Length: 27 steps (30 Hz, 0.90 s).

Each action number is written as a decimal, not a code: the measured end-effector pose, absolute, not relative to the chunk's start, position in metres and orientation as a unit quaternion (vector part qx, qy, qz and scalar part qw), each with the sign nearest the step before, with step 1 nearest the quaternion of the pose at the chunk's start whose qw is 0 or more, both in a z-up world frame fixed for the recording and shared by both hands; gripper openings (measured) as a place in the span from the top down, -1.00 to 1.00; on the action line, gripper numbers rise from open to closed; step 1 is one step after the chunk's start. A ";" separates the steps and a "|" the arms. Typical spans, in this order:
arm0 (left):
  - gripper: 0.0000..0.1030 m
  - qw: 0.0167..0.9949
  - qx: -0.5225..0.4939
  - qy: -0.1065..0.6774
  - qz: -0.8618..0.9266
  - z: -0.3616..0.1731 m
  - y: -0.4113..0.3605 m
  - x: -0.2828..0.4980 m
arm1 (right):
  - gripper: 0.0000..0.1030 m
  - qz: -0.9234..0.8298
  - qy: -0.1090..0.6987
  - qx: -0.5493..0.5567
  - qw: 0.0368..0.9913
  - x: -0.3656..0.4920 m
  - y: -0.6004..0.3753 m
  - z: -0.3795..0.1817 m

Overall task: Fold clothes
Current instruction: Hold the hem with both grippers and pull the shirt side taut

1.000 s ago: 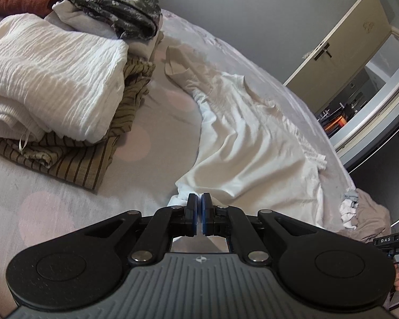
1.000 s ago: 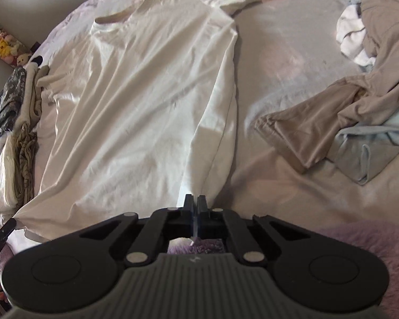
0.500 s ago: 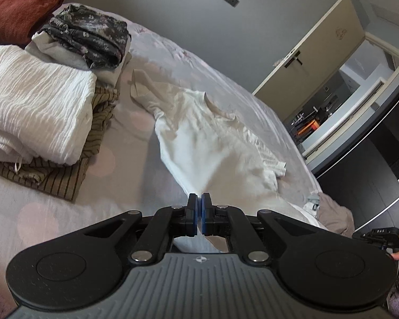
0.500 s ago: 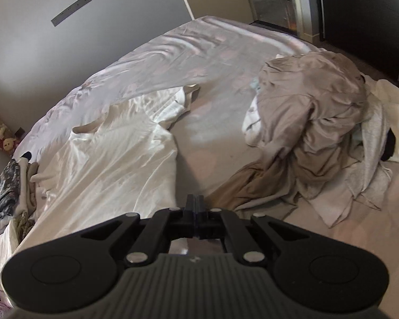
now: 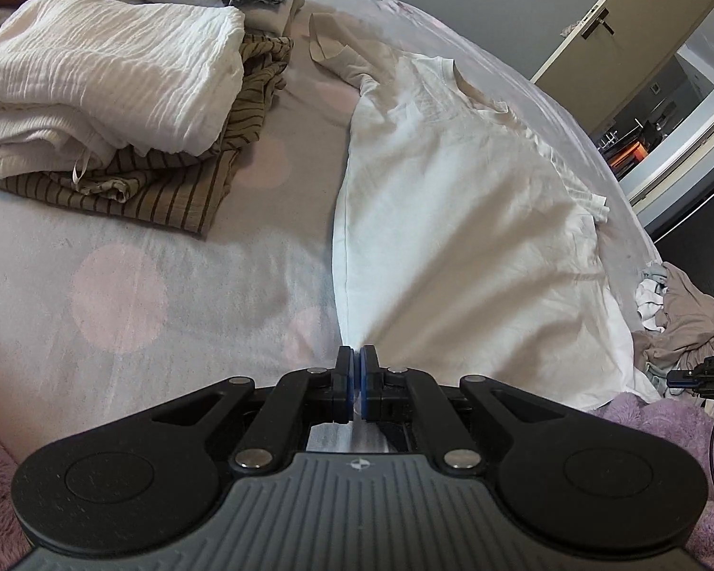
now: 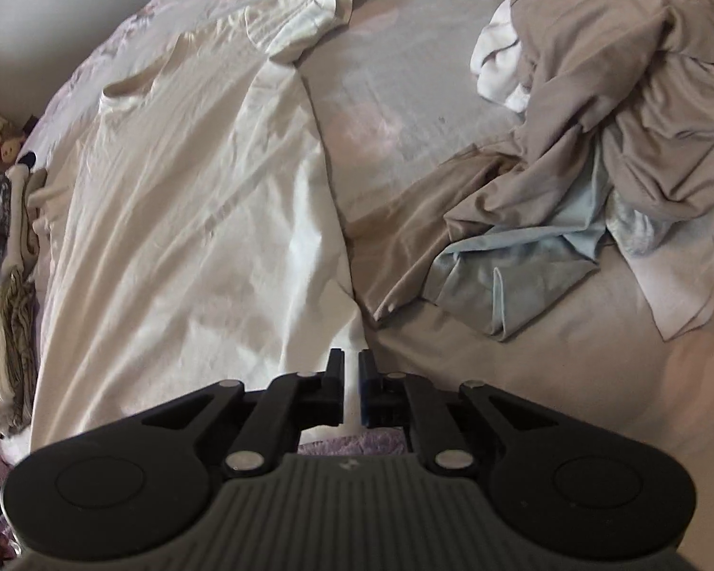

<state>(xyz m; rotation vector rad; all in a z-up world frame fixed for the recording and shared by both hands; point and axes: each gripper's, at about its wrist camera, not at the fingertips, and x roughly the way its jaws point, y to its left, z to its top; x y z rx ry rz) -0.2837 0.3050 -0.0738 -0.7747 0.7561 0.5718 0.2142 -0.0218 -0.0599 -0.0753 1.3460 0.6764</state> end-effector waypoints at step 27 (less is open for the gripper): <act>0.99 0.870 -0.326 0.288 0.232 0.022 0.310 -0.273 | 0.98 0.368 0.562 0.059 0.739 0.233 -0.066 0.047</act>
